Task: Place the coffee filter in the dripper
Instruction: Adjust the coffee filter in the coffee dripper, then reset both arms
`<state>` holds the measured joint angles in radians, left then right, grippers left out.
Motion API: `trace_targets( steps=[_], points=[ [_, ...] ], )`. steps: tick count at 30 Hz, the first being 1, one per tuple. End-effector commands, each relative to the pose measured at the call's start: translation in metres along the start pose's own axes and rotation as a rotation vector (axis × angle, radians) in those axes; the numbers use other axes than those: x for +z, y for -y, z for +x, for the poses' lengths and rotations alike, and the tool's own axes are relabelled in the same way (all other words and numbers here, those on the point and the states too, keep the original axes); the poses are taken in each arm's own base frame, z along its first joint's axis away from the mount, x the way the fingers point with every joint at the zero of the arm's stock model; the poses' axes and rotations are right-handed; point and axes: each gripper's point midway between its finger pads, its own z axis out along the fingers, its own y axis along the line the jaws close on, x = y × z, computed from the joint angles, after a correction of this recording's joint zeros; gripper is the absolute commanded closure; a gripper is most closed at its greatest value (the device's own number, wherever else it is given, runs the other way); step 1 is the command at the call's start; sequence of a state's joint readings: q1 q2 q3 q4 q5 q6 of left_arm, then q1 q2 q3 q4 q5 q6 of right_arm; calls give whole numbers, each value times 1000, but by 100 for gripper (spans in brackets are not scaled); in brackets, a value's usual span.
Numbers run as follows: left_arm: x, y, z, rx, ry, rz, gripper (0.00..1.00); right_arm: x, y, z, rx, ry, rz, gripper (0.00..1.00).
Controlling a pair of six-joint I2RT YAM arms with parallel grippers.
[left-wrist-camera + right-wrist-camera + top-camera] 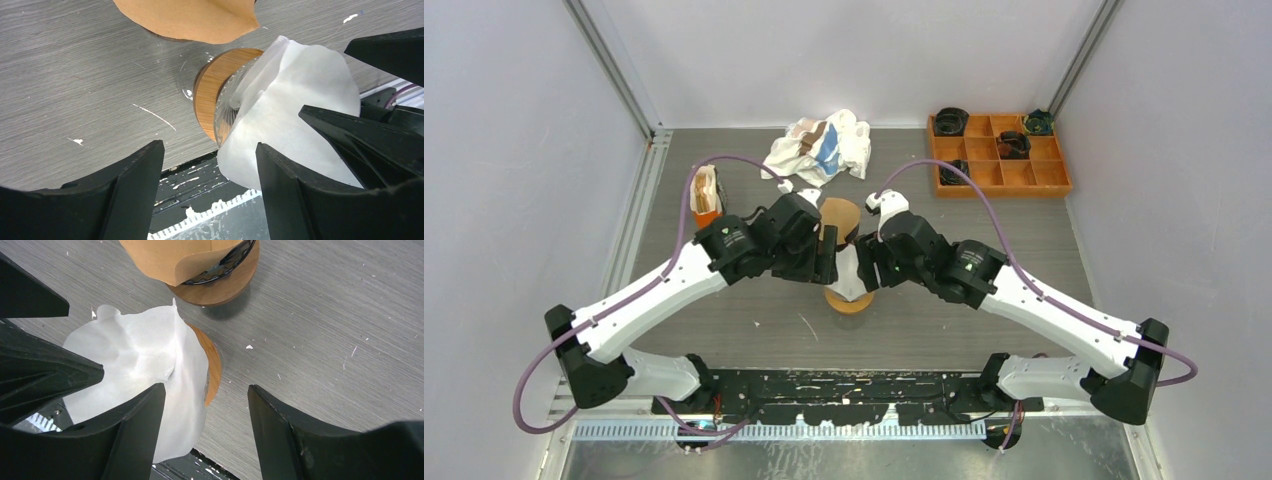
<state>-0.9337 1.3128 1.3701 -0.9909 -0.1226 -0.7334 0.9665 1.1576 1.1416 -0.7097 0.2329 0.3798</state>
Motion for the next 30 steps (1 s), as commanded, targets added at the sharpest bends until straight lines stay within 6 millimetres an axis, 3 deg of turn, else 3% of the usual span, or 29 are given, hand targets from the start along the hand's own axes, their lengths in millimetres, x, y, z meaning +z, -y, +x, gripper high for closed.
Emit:
trace_targets(
  steps=[1,10,13,17,25,30],
  points=[
    [-31,15,-28,-36,126,104,29,-22,-9,-39,13,136,-53,31],
    [-55,-3,-56,-93,253,144,22,-34,9,-67,11,247,5,24],
    [-61,-23,-65,-124,301,114,20,-38,21,-77,21,296,40,20],
    [-67,-57,-71,-189,357,75,16,-44,51,-85,56,352,129,16],
    [-91,-125,-62,-264,506,-85,5,-79,123,-84,144,475,345,5],
    [-105,-144,-41,-280,589,-126,1,-92,142,-65,179,508,415,0]
  ],
)
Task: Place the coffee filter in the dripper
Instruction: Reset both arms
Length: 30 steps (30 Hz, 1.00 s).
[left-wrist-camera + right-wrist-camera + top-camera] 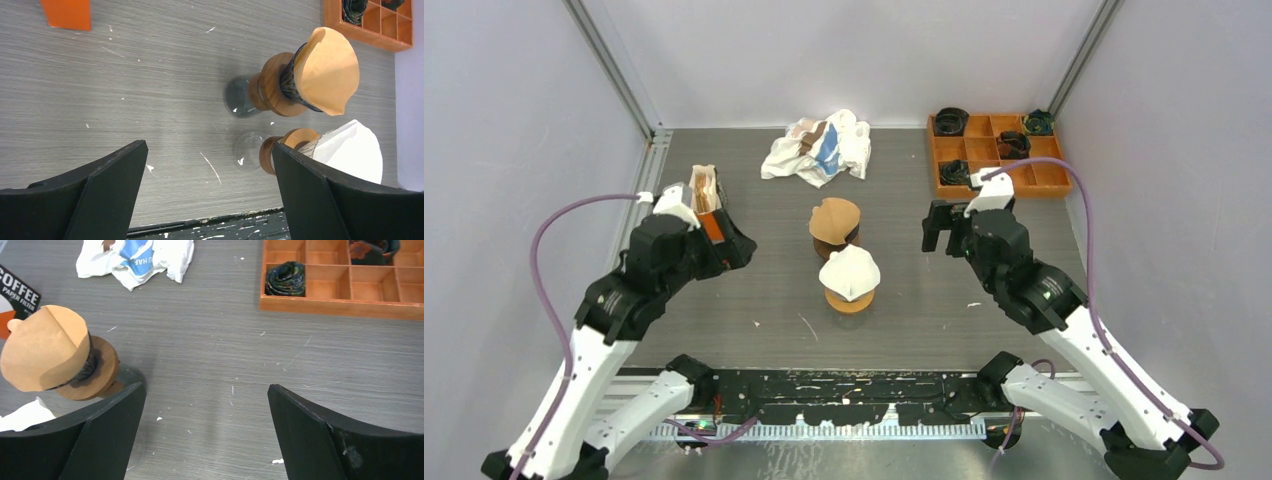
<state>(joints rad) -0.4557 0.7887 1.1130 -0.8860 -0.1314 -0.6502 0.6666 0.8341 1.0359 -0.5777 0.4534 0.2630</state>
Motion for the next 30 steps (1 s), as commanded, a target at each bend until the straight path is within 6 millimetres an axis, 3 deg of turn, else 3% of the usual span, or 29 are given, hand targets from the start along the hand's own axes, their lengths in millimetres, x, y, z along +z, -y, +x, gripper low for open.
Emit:
trace_targets(
  steps=[1,8,13,30],
  points=[
    [-18,-19,-10,8,142,-22,1,-10,22,-9,31,95,75,0],
    [-56,-50,-13,48,325,-47,1,-27,49,3,52,164,141,0],
    [-68,-61,-9,67,390,-39,1,-39,59,3,77,227,149,0],
    [-53,-74,5,58,411,-56,1,-63,77,-5,122,328,168,0]
  ],
)
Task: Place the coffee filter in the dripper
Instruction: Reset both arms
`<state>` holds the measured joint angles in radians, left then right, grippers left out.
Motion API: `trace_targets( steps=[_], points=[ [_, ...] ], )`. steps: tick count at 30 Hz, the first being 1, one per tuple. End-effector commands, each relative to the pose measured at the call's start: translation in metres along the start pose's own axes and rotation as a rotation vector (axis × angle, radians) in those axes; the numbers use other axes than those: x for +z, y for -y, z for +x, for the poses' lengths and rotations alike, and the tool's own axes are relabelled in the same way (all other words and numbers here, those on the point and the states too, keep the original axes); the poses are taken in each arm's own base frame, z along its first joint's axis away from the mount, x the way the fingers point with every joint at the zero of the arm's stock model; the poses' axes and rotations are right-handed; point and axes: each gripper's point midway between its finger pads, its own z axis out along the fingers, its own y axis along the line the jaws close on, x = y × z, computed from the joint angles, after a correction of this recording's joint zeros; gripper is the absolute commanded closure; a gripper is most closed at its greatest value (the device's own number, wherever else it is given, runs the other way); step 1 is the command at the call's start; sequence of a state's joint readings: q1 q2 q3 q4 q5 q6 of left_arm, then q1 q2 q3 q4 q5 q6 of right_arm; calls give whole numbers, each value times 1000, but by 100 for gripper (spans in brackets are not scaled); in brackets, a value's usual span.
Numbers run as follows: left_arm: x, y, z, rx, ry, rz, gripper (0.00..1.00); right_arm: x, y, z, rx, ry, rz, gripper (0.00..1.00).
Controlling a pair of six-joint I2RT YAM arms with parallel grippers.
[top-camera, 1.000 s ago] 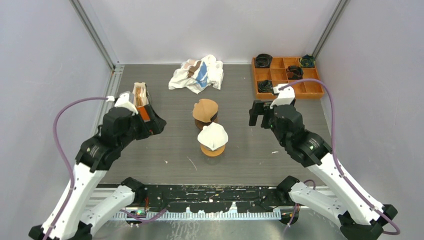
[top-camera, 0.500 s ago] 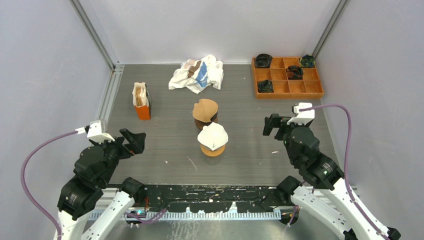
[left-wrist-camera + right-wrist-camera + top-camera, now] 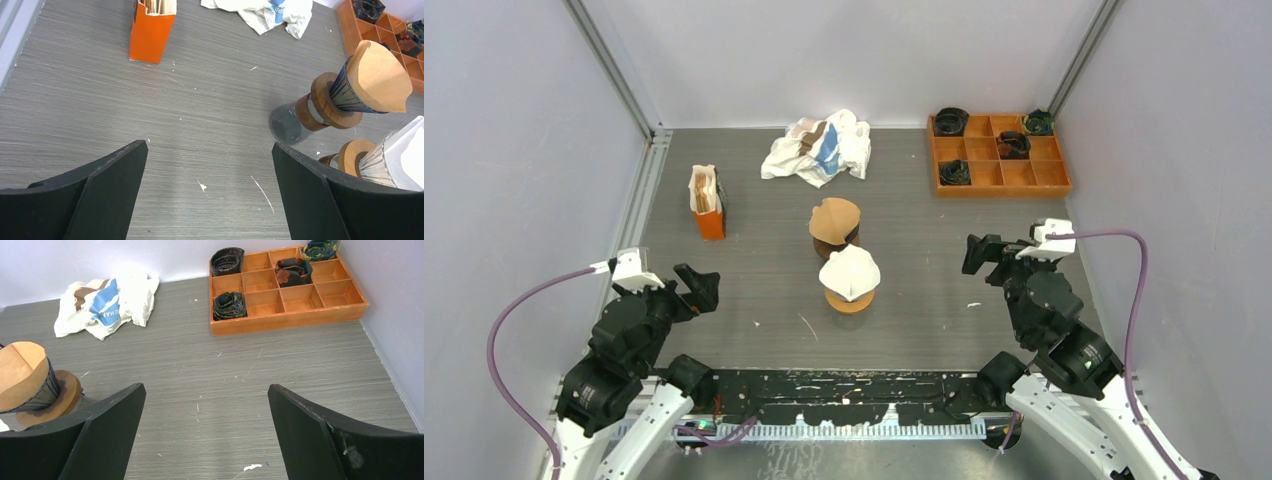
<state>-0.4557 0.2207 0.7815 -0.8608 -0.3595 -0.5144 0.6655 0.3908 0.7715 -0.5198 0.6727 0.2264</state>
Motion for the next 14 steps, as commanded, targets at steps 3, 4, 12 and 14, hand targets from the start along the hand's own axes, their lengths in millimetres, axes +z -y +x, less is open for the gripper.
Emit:
trace_targets(
  steps=[3,4,12,14],
  points=[
    [1,5,-21,-18,74,7,1,-4,4,-21,42,87,7,0],
    [1,5,-21,-18,75,9,1,-4,4,-21,43,89,7,0],
    [1,5,-21,-17,79,7,1,-5,6,-23,46,96,15,0],
    [1,4,-22,-19,82,7,1,-3,5,-22,43,89,17,0]
  ],
)
